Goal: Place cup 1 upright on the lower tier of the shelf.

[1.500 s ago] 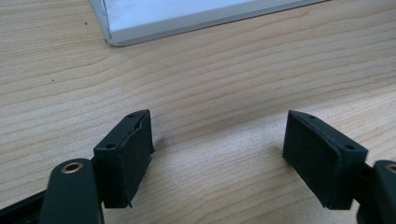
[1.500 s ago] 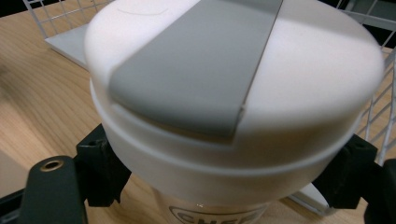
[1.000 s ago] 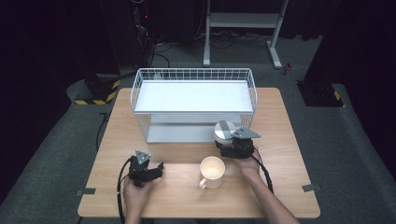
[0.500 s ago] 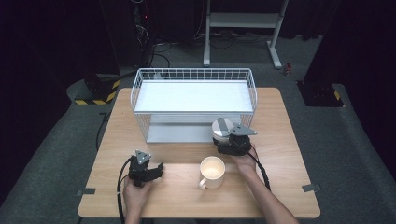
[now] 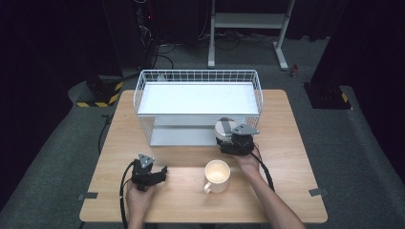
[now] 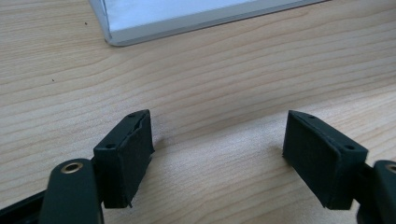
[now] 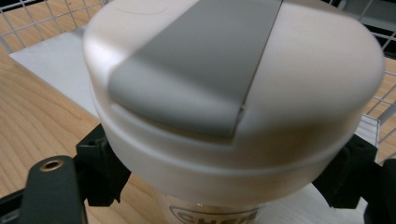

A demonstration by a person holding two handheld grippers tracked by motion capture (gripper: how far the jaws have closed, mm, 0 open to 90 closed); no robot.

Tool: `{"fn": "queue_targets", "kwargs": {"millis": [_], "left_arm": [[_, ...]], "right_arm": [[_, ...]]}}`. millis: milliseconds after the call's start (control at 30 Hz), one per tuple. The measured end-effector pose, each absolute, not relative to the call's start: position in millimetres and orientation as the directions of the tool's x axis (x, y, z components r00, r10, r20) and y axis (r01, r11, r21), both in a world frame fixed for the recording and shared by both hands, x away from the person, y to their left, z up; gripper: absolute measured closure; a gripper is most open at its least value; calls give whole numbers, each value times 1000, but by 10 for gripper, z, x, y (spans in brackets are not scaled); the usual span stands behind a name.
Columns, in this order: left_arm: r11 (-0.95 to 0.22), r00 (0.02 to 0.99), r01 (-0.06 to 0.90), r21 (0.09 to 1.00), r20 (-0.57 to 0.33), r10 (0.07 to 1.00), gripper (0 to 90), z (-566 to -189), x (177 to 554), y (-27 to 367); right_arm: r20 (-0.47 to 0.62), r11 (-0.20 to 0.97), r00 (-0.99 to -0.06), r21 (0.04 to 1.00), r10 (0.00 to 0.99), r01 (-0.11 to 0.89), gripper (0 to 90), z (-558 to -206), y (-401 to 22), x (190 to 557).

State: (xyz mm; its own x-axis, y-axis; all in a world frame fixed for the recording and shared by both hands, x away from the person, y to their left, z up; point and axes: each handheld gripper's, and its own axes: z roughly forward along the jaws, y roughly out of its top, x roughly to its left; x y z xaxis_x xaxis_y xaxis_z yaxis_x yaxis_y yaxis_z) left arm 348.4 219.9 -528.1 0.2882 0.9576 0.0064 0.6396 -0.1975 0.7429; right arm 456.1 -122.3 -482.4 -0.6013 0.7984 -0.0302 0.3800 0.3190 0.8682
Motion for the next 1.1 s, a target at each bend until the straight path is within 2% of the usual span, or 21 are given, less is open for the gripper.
{"fn": "queue_targets", "kwargs": {"millis": [433, 1100], "left_arm": [[-197, 288, 639, 743, 6, 958, 243, -5282, 3484, 2199], [-197, 287, 638, 744, 8, 958, 243, -5283, 3484, 2198]], "right_arm": [[-8, 279, -583, 883, 813, 378, 185, -4864, -1210, 4642], [-10, 292, -574, 868, 819, 401, 175, -4831, -1172, 4731]]}}
